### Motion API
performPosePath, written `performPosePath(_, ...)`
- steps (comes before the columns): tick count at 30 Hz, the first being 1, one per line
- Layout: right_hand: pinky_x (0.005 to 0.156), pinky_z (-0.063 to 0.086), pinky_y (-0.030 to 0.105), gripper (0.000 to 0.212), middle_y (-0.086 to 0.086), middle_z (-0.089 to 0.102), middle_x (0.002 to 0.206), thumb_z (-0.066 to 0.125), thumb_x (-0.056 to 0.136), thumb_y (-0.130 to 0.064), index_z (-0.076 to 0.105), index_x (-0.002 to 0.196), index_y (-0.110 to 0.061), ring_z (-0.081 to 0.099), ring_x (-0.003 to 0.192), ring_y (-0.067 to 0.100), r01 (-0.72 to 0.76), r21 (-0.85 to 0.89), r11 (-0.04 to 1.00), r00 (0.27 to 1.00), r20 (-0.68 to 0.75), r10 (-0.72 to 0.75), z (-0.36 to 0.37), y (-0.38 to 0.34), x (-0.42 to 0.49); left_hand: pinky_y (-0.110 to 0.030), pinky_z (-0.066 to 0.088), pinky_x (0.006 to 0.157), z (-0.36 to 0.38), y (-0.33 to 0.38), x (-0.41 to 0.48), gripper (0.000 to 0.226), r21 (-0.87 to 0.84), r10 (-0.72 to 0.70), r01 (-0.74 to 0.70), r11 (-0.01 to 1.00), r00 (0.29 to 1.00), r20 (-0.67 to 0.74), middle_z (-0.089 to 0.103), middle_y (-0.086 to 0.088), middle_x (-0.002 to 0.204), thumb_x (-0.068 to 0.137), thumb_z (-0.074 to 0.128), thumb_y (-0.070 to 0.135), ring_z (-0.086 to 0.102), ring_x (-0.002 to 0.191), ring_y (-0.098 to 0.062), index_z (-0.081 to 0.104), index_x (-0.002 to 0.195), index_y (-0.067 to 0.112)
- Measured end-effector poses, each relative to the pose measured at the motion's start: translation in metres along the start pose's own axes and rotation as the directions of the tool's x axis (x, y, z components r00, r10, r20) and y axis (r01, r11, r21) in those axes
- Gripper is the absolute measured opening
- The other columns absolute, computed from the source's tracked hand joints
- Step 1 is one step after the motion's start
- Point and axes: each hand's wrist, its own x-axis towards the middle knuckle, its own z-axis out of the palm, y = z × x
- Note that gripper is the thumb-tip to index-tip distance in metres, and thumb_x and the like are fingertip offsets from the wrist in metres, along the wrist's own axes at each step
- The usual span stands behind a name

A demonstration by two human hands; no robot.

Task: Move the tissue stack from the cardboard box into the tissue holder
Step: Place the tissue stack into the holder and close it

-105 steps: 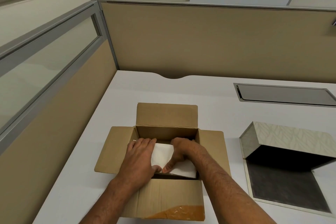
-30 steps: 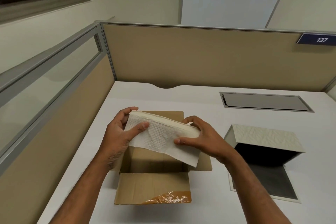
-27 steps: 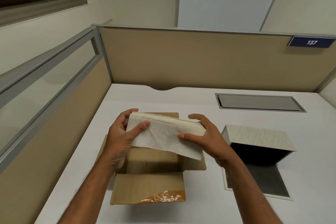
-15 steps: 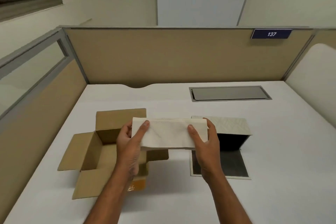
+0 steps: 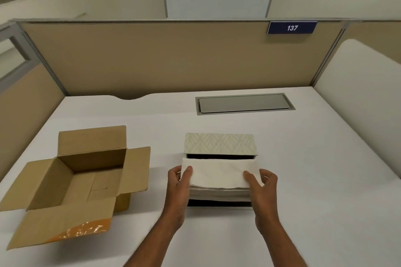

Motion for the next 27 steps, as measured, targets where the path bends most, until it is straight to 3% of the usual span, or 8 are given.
performPosePath(3, 0.071, 0.041, 0.018, 0.032, -0.016, 0.055, 0.111, 0.070, 0.090, -0.031, 0.047, 0.113, -0.031, 0.053, 0.101, -0.002, -0.011, -0.017, 1.000, 1.000, -0.001, 0.011, -0.004, 0.017, 0.012, -0.022, 0.041, 0.079, 0.006, -0.016, 0.012, 0.014, 0.042, -0.018, 0.017, 0.999, 1.000, 0.017, 0.060, 0.007, 0.120, 0.097, 0.052, 0.044, 0.055, 0.109, -0.004, 0.048, 0.108, 0.037)
performPosePath(9, 0.067, 0.043, 0.012, 0.025, -0.016, 0.058, 0.110, 0.068, 0.092, -0.028, 0.051, 0.110, -0.032, 0.056, 0.091, -0.014, 0.002, -0.021, 1.000, 1.000, -0.026, -0.003, -0.003, 0.039, 0.028, -0.024, 0.043, 0.080, 0.013, -0.036, 0.032, 0.011, 0.084, -0.029, 0.028, 0.996, 1.000, 0.009, 0.058, 0.003, 0.121, 0.102, 0.042, 0.043, 0.053, 0.106, -0.008, 0.048, 0.108, 0.036)
performPosePath(13, 0.064, 0.047, 0.009, 0.025, -0.014, 0.061, 0.110, 0.068, 0.092, -0.026, 0.052, 0.110, -0.031, 0.057, 0.095, -0.007, 0.025, -0.012, 1.000, 0.998, -0.053, -0.025, 0.001, 0.044, 0.037, -0.032, 0.039, 0.098, 0.015, -0.044, 0.041, 0.023, 0.102, -0.034, 0.033, 0.994, 0.999, 0.004, 0.052, 0.001, 0.127, 0.102, 0.040, 0.046, 0.049, 0.115, -0.016, 0.044, 0.121, 0.032)
performPosePath(15, 0.064, 0.047, 0.007, 0.024, -0.013, 0.061, 0.111, 0.068, 0.092, -0.025, 0.052, 0.110, -0.030, 0.057, 0.095, -0.007, 0.030, -0.015, 0.999, 0.998, -0.050, -0.030, 0.003, 0.047, 0.039, -0.034, 0.036, 0.098, 0.014, -0.046, 0.045, 0.025, 0.107, -0.041, 0.042, 0.993, 0.999, -0.011, 0.049, 0.002, 0.129, 0.102, 0.040, 0.046, 0.046, 0.116, -0.016, 0.042, 0.124, 0.033)
performPosePath(20, 0.063, 0.044, 0.000, 0.023, -0.019, 0.059, 0.109, 0.068, 0.093, -0.024, 0.052, 0.105, -0.035, 0.049, 0.085, -0.029, 0.010, -0.026, 1.000, 1.000, -0.022, -0.011, 0.003, 0.049, 0.044, -0.032, 0.032, 0.096, 0.012, -0.052, 0.050, 0.025, 0.097, -0.043, 0.046, 0.994, 0.999, -0.029, 0.047, 0.005, 0.132, 0.102, 0.040, 0.045, 0.043, 0.116, -0.012, 0.040, 0.126, 0.036)
performPosePath(24, 0.062, 0.045, 0.001, 0.025, -0.019, 0.058, 0.111, 0.069, 0.092, -0.023, 0.052, 0.107, -0.034, 0.052, 0.087, -0.027, -0.005, -0.025, 1.000, 1.000, -0.006, 0.005, 0.001, 0.051, 0.048, -0.033, 0.034, 0.097, 0.012, -0.055, 0.051, 0.029, 0.100, -0.042, 0.046, 0.994, 0.998, -0.044, 0.047, 0.003, 0.134, 0.102, 0.039, 0.045, 0.043, 0.122, -0.017, 0.040, 0.129, 0.033)
performPosePath(27, 0.074, 0.044, 0.009, 0.030, -0.016, 0.058, 0.115, 0.070, 0.091, -0.024, 0.052, 0.114, -0.031, 0.055, 0.102, -0.008, -0.012, -0.024, 1.000, 1.000, 0.008, 0.012, -0.001, 0.051, 0.051, -0.032, 0.034, 0.096, 0.014, -0.057, 0.049, 0.033, 0.079, -0.031, 0.036, 0.996, 0.997, -0.069, 0.048, 0.004, 0.134, 0.102, 0.042, 0.044, 0.044, 0.122, -0.016, 0.042, 0.132, 0.030)
